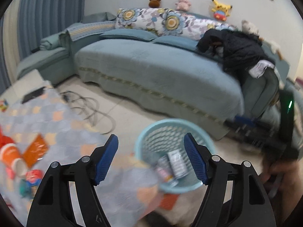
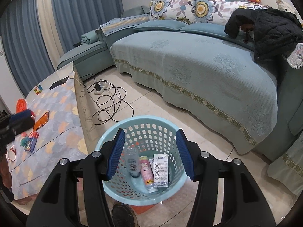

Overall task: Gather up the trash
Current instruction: 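Carry the clear bottle and white carton to the blue basket and release both, then move the left tool back to the table and grasp the red-and-white paper cup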

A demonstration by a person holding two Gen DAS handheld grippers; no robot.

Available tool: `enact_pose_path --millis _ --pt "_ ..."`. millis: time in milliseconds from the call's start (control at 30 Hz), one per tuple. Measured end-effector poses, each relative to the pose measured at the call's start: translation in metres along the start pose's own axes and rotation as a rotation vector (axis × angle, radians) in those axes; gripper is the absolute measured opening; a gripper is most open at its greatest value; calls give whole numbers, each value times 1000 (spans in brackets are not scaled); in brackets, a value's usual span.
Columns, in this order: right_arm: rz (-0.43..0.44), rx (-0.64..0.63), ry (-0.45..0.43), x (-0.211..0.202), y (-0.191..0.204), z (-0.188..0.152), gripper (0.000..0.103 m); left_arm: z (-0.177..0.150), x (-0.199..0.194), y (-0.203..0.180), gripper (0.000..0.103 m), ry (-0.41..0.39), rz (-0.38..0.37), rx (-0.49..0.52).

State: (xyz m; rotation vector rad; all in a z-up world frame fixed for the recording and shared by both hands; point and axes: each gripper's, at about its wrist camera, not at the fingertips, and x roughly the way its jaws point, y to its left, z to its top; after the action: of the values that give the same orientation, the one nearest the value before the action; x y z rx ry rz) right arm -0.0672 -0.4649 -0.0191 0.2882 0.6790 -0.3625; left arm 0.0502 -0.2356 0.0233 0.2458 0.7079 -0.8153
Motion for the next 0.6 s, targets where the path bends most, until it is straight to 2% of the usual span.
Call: enact_pose_path --millis 167,333,400,467,533,600 --pt "11 -25 -1 2 18 4 54 -32 -25 49 70 40 132 19" --pt "42 -91 -6 4 58 7 56 -60 -62 122 70 73 336 -33" --pt "69 -126 -12 4 78 8 57 -70 -77 149 74 80 418 -77" --pt "105 -158 -14 5 101 9 59 -83 -91 184 75 92 501 -187" --pt "145 -192 -14 6 131 10 59 -95 -101 210 75 96 548 -286" --pt "184 -225 -19 5 161 10 60 -112 -111 232 75 100 604 -333"
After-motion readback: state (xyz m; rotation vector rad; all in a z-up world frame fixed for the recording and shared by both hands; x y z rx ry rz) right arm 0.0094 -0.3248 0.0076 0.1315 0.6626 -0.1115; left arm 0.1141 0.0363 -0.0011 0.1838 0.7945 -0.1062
